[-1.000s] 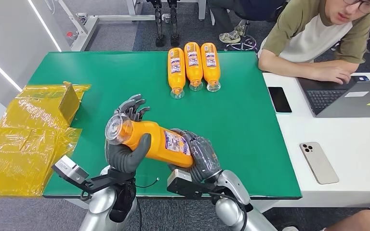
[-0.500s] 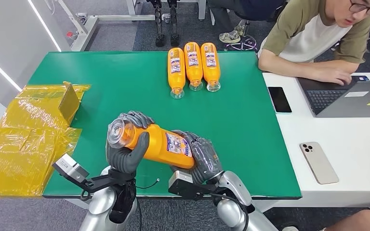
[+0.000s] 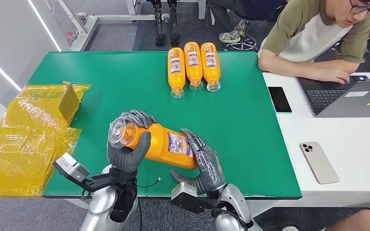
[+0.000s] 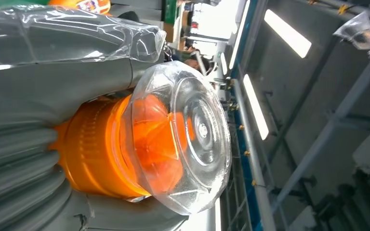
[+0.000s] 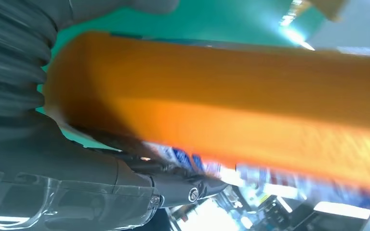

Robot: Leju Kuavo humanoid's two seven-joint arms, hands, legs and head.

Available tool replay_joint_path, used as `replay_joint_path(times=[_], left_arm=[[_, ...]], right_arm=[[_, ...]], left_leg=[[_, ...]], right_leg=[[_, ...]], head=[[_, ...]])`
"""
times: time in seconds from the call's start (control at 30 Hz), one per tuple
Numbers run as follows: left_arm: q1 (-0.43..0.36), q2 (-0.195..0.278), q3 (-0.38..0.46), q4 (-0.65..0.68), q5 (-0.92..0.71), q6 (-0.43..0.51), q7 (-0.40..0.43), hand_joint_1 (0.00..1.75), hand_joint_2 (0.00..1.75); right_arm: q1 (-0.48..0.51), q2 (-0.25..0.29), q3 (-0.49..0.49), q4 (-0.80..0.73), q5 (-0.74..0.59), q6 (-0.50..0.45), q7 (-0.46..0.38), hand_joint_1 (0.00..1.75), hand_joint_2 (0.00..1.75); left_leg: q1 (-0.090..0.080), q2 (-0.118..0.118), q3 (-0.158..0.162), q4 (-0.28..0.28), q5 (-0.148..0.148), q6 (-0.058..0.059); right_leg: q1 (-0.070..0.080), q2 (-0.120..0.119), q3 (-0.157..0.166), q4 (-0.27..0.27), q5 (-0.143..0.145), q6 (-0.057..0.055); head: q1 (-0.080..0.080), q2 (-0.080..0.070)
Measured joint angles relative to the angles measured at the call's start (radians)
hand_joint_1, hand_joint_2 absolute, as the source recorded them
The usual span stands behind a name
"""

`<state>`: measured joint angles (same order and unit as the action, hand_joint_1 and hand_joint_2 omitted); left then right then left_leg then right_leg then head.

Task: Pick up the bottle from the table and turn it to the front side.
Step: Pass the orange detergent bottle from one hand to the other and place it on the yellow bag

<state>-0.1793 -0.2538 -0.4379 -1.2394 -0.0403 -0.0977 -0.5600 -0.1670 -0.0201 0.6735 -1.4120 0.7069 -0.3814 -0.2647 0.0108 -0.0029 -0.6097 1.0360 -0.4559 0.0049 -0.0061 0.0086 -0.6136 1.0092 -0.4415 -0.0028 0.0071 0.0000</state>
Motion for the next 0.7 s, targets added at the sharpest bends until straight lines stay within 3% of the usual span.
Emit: replay_joint_path(times=[0.2, 0.33, 0.5, 0.7], left_arm=[[0.000, -0.001, 0.000, 0.000, -0.019, 0.098, 0.018, 1.75, 1.75], [0.002, 0.008, 0.001, -0.008, -0.141, 0.267, 0.048, 1.75, 1.75], [0.008, 0.046, 0.030, -0.032, -0.369, 0.502, 0.112, 1.75, 1.75], [0.016, 0.098, 0.062, -0.046, -0.513, 0.600, 0.187, 1.75, 1.75]], right_arm=[[0.044, 0.057, -0.031, -0.073, -0.229, -0.179, -0.143, 0.00, 1.75], [0.088, 0.077, -0.040, -0.128, -0.306, -0.266, -0.219, 0.00, 1.75], [0.132, 0.090, -0.049, -0.184, -0.357, -0.287, -0.270, 0.00, 1.75], [0.159, 0.101, -0.062, -0.215, -0.389, -0.287, -0.319, 0.00, 1.75]], left_leg=[[0.000, 0.000, 0.000, 0.000, 0.000, 0.000], [0.000, 0.000, 0.000, 0.000, 0.000, 0.000], [0.000, 0.000, 0.000, 0.000, 0.000, 0.000], [0.000, 0.001, 0.000, -0.001, 0.000, -0.001]], right_leg=[[0.000, 0.000, 0.000, 0.000, 0.000, 0.000], [0.000, 0.000, 0.000, 0.000, 0.000, 0.000], [0.000, 0.000, 0.000, 0.000, -0.001, -0.001], [0.000, 0.000, 0.000, 0.001, -0.001, -0.001]], head=[[0.000, 0.000], [0.000, 0.000], [0.000, 0.000], [0.000, 0.000]])
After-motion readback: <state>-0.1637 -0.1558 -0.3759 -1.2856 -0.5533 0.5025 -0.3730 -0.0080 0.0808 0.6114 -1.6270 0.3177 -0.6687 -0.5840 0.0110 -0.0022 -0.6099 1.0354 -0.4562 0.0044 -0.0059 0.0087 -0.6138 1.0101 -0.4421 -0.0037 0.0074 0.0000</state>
